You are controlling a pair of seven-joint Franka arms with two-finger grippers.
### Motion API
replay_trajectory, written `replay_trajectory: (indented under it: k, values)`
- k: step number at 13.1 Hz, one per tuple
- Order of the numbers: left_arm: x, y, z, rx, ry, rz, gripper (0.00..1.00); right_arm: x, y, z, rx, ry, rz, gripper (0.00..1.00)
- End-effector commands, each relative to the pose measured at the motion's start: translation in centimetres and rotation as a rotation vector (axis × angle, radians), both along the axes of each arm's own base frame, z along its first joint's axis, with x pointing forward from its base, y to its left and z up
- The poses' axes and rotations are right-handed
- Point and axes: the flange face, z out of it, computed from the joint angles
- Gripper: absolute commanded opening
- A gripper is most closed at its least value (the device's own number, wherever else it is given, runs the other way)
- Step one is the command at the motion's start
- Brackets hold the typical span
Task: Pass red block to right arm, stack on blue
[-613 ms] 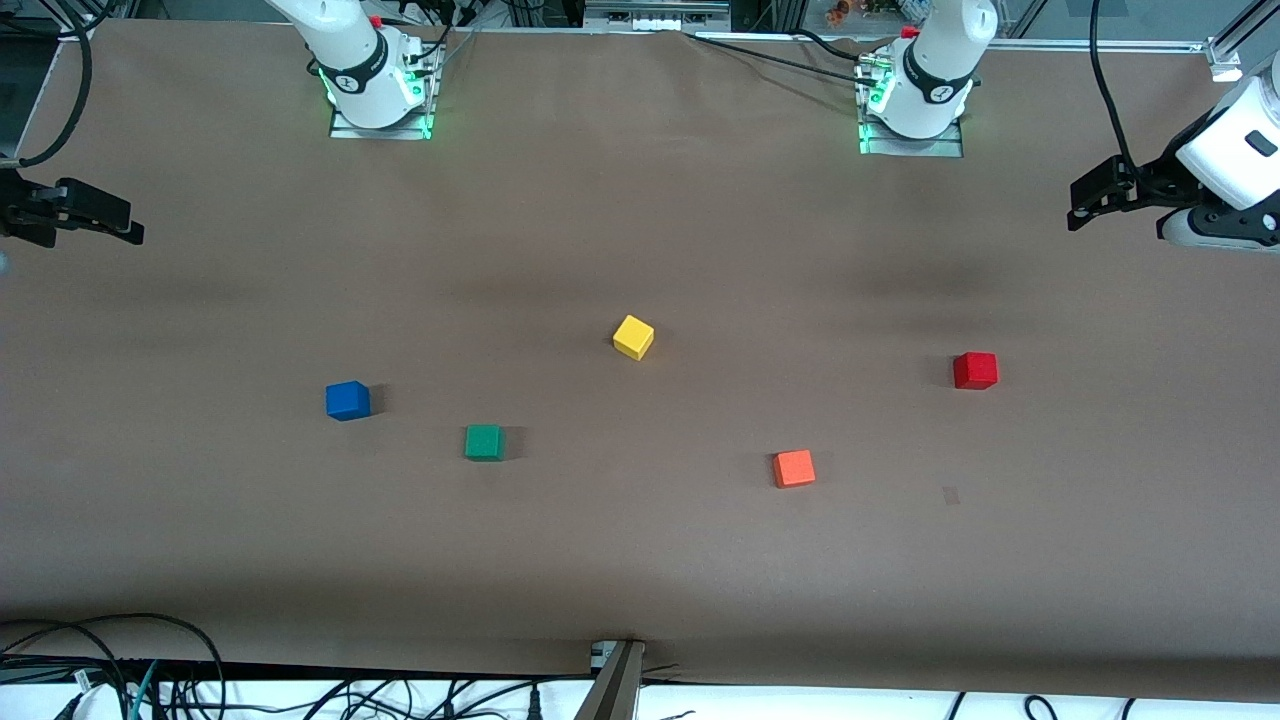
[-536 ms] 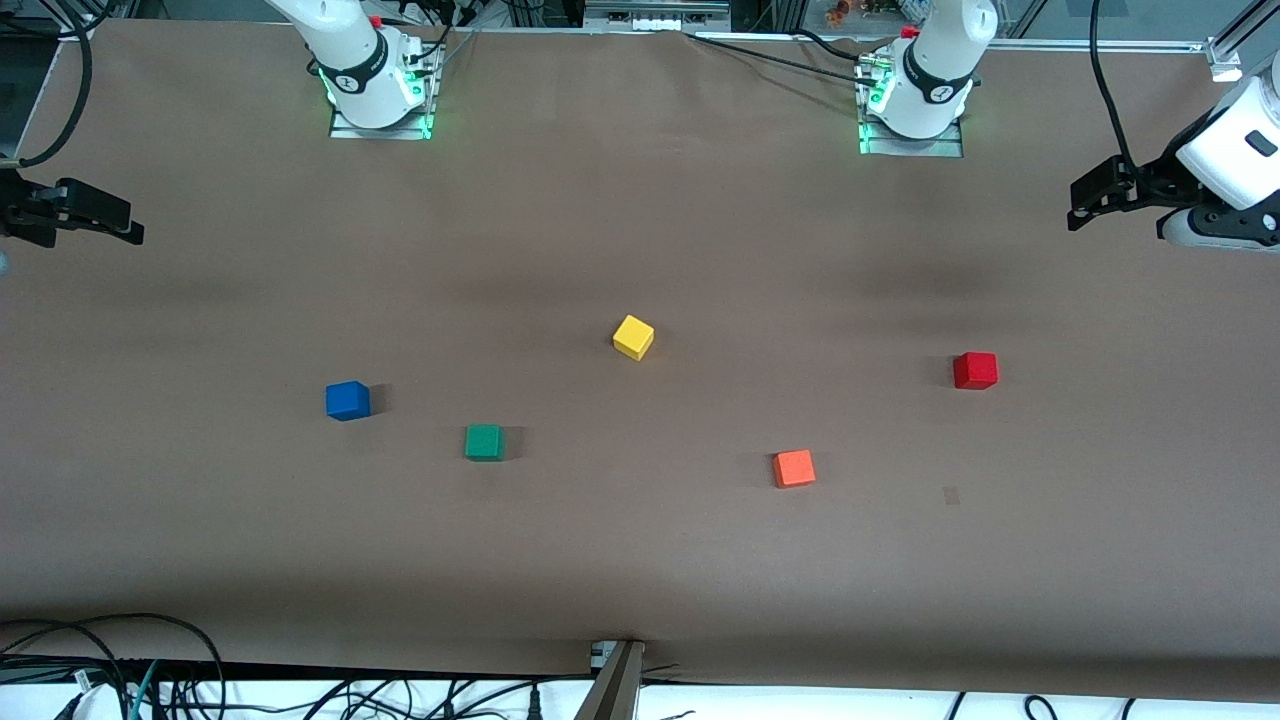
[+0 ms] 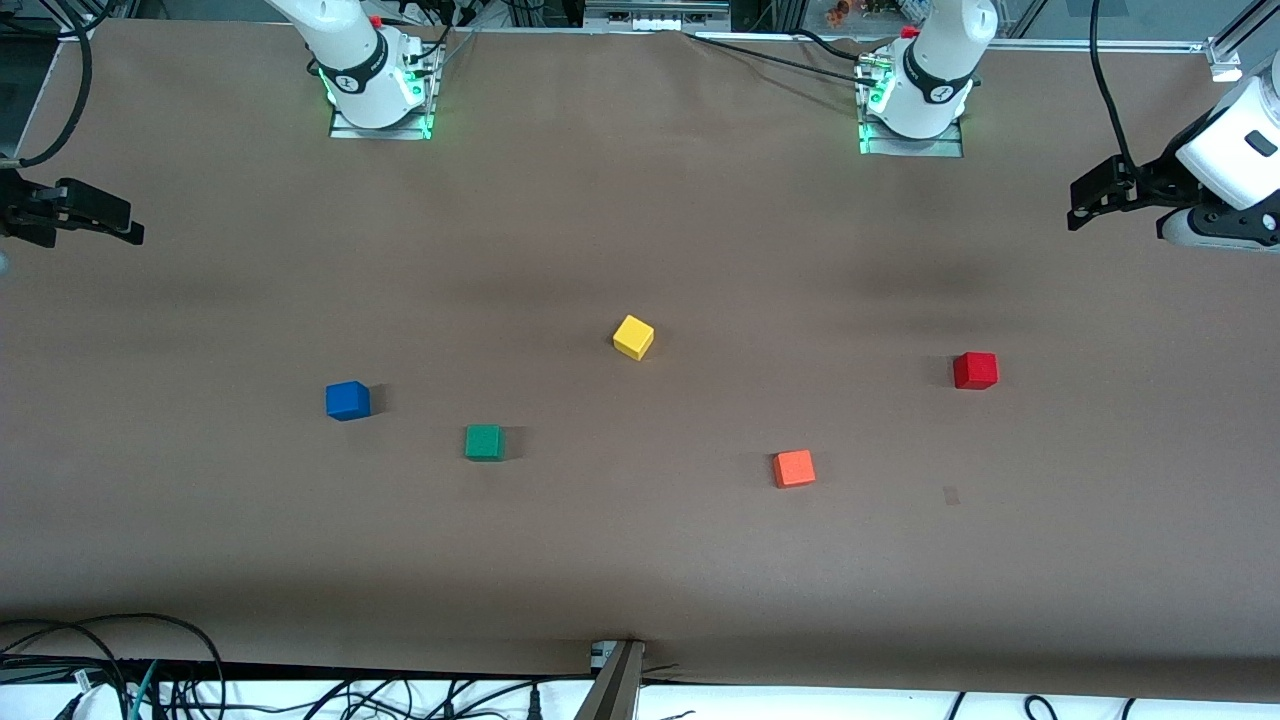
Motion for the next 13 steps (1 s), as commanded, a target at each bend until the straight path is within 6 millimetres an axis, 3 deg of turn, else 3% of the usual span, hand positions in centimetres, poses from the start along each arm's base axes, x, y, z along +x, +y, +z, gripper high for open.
replay_trajectory:
  k: [1,7,10,13]
  values:
    - [0.2,-0.1,0.4,-0.016,0.008,-0.002,1.0,0.3,-0.1,0.5,0.015,-0.011,0.001,1.0]
    - [0.6,-0.1,-0.7,-0.013,0.032,0.009,1.0,0.3,-0.1,0.5,0.014,-0.013,0.001,1.0]
    - [1.2,0.5,-2.9,-0.013,0.096,0.018,1.0,0.3,-0.1,0.5,0.015,-0.011,0.001,1.0]
    - [2.6,3.2,-6.4,-0.02,0.165,0.054,1.0,0.3,-0.1,0.5,0.015,-0.011,0.001,1.0]
